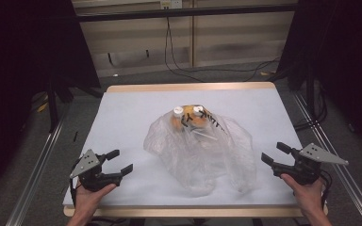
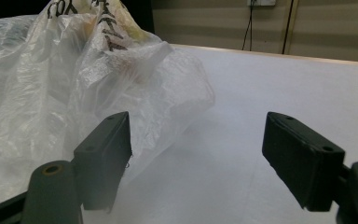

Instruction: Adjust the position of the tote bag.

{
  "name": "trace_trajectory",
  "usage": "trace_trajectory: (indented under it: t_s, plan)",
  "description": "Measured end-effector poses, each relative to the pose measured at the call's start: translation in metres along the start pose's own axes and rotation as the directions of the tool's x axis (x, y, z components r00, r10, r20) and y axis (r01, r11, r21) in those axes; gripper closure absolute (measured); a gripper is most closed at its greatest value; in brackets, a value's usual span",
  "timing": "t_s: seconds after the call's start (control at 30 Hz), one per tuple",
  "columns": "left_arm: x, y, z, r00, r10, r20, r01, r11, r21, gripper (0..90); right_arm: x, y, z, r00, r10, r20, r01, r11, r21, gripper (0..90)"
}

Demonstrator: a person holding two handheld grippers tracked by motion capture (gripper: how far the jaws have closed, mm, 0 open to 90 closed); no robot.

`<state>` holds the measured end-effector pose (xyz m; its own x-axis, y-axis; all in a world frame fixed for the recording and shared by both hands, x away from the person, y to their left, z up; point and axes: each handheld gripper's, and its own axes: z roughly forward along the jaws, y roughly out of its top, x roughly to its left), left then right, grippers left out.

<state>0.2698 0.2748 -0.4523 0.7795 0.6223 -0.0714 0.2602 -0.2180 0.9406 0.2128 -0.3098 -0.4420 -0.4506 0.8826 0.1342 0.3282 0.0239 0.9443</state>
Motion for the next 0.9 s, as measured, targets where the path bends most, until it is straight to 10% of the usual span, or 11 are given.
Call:
trace_trajectory:
  t_s: [0.57,0.9]
  plan:
    - [-0.017,0.007,0.005,0.9973,0.024,0.069,-0.030,0.9961,0.083,44.9,0.007,0.006,0.000,0.9907,-0.023,-0.134,0.027,0.999,0.034,49.2]
    - [-0.037,0.014,0.009,0.9835,0.020,0.180,-0.037,0.9954,0.088,57.9,0.018,0.013,-0.004,0.9747,-0.056,-0.216,0.065,0.997,0.032,60.2]
